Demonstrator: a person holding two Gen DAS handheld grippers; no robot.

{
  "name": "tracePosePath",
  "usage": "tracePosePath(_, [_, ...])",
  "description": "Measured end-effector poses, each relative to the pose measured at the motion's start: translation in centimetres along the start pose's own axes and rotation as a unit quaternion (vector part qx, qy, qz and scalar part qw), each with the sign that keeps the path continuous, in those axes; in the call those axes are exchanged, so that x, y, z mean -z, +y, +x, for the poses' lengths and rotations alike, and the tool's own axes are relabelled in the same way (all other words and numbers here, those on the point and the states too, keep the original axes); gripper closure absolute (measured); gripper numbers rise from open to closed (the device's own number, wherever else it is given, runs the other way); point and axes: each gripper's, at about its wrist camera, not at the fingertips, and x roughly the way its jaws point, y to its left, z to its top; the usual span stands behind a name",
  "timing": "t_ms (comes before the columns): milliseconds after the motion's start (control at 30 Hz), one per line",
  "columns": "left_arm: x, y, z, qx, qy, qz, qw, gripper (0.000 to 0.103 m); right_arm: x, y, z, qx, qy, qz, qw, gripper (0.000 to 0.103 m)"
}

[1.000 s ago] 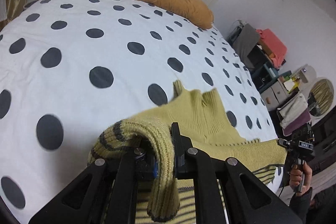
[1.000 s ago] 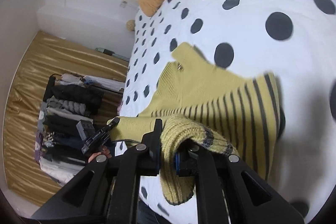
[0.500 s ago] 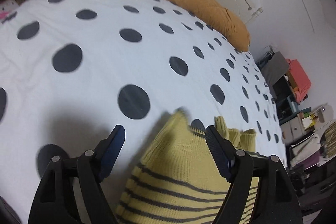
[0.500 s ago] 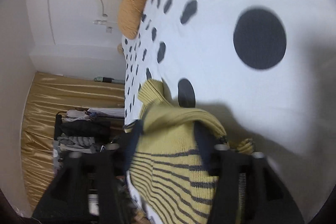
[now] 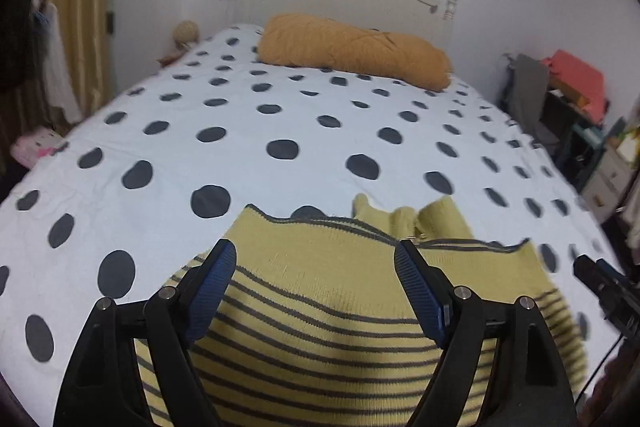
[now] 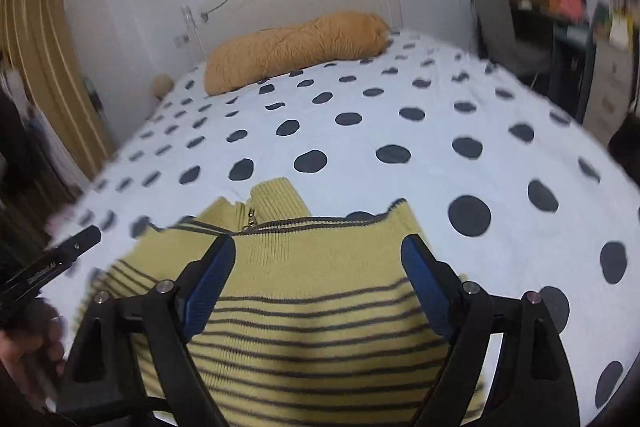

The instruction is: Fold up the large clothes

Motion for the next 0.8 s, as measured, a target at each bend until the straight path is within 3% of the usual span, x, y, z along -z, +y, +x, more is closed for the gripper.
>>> tracePosePath(67, [1.5, -0.7, 1.3, -0.026, -0.003, 0.010, 0.9996, 0.021, 1.5, 2.5, 2.4, 0.015, 0.011, -0.017, 1.000, 0.017])
tracePosePath(133, [3.3, -0.5, 3.9, -0.053, 0.029, 0.013, 0.9981, 0.021, 3.3, 3.5, 5.7, 0.040, 0.048, -0.022, 0.998, 0.017])
tracePosePath(200, [5.2, 0.4, 7.2, -0.070, 0.086, 0.019, 0.9937, 0.022, 4.9, 2.8, 8.6, 0.065, 0.090, -0.016, 0.994, 0.017])
tracePosePath(233, [5.9, 0.7, 7.9, -0.073, 0.093, 0.025, 0.9926, 0.022, 6.1, 2.0, 10.7, 0.071, 0.132, -0.010, 0.989, 0.017])
tracePosePath(267, [6.3, 0.8, 8.1, -0.069, 0.090, 0.033, 0.9930, 0.022, 6.7, 1.3, 11.2, 0.060, 0.148, -0.001, 0.987, 0.016])
tracePosePath(367, [5.7, 1.9, 5.3, -0.037, 0.063, 0.019, 0.9972, 0.022, 6.3, 0.8, 9.8, 0.039, 0.133, -0.008, 0.990, 0.016])
tracePosePath(500, [5.9, 6.1, -1.2, -0.063, 0.009, 0.004, 0.9980, 0.020, 5.3, -0.8, 4.3, 0.036, 0.075, 0.029, 0.996, 0.015])
tracePosePath(633, [9.7, 12.7, -4.9, -0.047, 0.054, -0.083, 0.9940, 0.020, 5.7, 0.3, 2.5, 0.059, 0.046, 0.015, 0.997, 0.008])
tracePosePath(767, [14.0, 16.2, -6.7, -0.025, 0.100, -0.132, 0.9859, 0.021, 6.3, 4.7, 4.1, 0.047, 0.058, -0.005, 0.997, 0.008])
tracePosePath(800, [14.9, 16.6, -6.7, -0.001, 0.114, -0.147, 0.9825, 0.021, 6.3, 5.4, 4.5, 0.042, 0.062, -0.009, 0.997, 0.008])
